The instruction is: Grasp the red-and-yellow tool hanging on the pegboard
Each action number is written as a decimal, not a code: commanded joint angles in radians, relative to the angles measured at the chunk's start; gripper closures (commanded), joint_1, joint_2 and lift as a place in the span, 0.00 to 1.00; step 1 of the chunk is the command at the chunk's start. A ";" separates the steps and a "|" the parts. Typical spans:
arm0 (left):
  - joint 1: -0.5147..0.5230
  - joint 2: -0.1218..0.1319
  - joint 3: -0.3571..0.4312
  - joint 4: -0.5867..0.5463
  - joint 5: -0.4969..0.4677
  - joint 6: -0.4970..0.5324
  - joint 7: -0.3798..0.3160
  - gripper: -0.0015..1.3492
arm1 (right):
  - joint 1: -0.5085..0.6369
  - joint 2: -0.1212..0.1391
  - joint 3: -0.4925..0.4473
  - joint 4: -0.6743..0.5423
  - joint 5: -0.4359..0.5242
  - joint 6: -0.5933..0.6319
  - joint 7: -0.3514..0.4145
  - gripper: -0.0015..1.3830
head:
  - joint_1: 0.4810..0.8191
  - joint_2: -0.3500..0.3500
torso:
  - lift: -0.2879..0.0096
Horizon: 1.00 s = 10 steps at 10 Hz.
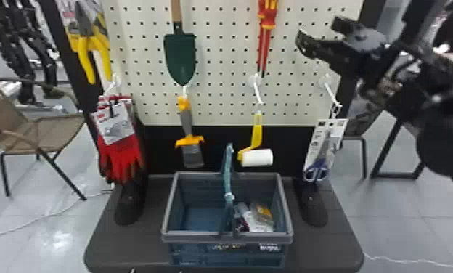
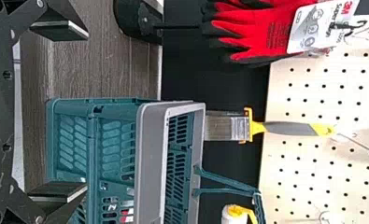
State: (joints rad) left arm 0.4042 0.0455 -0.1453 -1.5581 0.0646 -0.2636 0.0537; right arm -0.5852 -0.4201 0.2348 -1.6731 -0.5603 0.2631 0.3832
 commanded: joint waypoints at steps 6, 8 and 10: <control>-0.039 0.013 -0.030 0.024 0.009 0.009 0.000 0.12 | -0.340 -0.114 0.353 0.112 -0.254 0.062 -0.003 0.14 | 0.20 0.50 | 0.63; -0.047 0.014 -0.034 0.032 0.012 0.007 0.000 0.12 | -0.400 -0.126 0.420 0.148 -0.288 0.064 -0.003 0.14 | 0.20 0.50 | 0.63; -0.051 0.014 -0.037 0.036 0.014 0.006 0.000 0.12 | -0.407 -0.123 0.423 0.168 -0.286 0.064 -0.001 0.24 | 0.20 0.50 | 0.63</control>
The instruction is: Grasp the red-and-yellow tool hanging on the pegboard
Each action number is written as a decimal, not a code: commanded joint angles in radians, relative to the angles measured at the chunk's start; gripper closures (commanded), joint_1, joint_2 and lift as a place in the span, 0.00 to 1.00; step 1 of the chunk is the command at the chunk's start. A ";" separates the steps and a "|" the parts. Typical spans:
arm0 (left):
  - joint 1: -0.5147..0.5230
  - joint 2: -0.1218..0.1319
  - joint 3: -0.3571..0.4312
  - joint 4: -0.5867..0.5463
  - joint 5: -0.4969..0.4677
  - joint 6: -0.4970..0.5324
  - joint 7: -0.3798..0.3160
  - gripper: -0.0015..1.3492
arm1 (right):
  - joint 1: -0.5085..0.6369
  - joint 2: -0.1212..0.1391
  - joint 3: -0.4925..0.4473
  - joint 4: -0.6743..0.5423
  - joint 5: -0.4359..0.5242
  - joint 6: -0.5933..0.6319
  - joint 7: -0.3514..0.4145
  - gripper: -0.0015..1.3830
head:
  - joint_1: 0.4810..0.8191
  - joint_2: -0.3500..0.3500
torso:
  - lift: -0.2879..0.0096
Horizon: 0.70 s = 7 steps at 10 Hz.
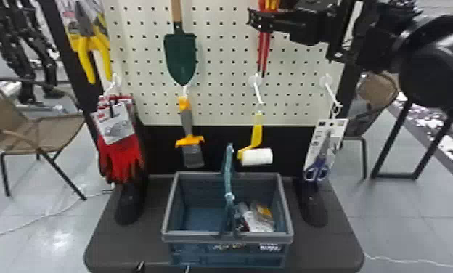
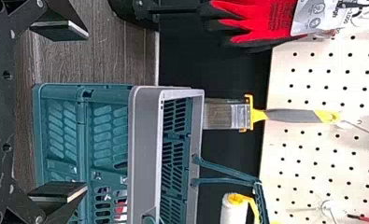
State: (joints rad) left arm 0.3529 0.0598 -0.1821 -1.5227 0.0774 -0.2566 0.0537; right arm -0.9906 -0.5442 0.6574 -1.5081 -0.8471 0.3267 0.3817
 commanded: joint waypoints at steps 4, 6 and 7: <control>0.003 0.000 0.001 0.001 0.004 -0.006 0.000 0.12 | -0.002 0.004 -0.002 0.009 0.011 0.014 -0.001 0.94 | 0.20 0.50 | 0.63; 0.003 0.000 0.001 0.001 0.004 -0.006 0.000 0.12 | -0.005 0.004 -0.002 0.005 0.019 0.015 -0.001 0.94 | 0.20 0.50 | 0.63; 0.003 0.000 0.001 0.001 0.004 -0.007 0.000 0.12 | -0.005 0.004 -0.002 0.005 0.019 0.015 -0.001 0.94 | 0.20 0.50 | 0.63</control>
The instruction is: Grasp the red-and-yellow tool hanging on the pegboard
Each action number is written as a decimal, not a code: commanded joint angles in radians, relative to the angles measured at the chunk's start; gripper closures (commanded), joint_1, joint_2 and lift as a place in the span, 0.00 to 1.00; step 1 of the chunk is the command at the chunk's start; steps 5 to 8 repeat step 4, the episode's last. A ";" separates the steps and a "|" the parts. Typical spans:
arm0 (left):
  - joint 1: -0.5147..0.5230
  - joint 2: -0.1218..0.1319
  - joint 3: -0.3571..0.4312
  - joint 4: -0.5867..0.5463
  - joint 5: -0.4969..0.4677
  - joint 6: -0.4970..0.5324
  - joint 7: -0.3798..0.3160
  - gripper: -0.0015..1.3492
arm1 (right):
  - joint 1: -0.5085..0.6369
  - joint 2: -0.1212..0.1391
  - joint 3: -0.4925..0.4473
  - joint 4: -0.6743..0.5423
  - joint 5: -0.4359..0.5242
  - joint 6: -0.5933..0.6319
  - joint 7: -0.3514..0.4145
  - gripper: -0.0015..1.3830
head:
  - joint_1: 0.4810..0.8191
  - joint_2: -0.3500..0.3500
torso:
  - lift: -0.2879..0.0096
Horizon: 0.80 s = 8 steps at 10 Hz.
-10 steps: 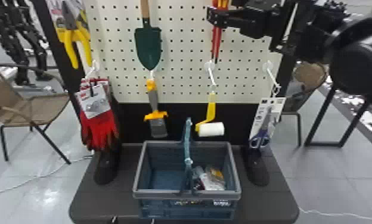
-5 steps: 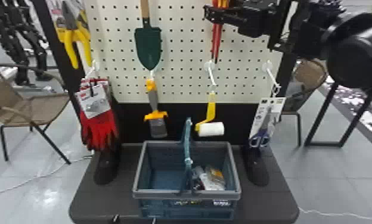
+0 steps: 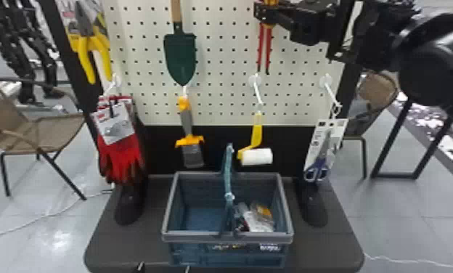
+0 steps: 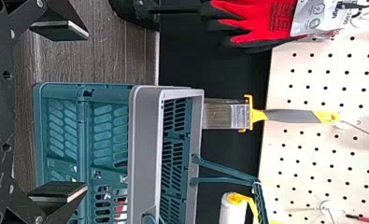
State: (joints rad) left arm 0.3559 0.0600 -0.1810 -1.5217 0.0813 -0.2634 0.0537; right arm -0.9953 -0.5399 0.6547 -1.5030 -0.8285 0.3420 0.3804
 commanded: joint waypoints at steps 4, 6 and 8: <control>0.000 0.000 0.000 0.000 -0.002 0.001 0.000 0.12 | 0.001 0.000 0.000 -0.002 -0.001 0.000 0.000 0.94 | 0.20 0.50 | 0.63; 0.000 0.000 0.000 0.000 -0.002 0.001 0.000 0.12 | 0.001 0.000 0.000 -0.002 -0.001 0.000 0.000 0.94 | 0.20 0.50 | 0.63; 0.000 0.000 0.000 0.000 -0.002 0.001 0.000 0.12 | 0.001 0.000 0.000 -0.002 -0.001 0.000 0.000 0.94 | 0.20 0.50 | 0.63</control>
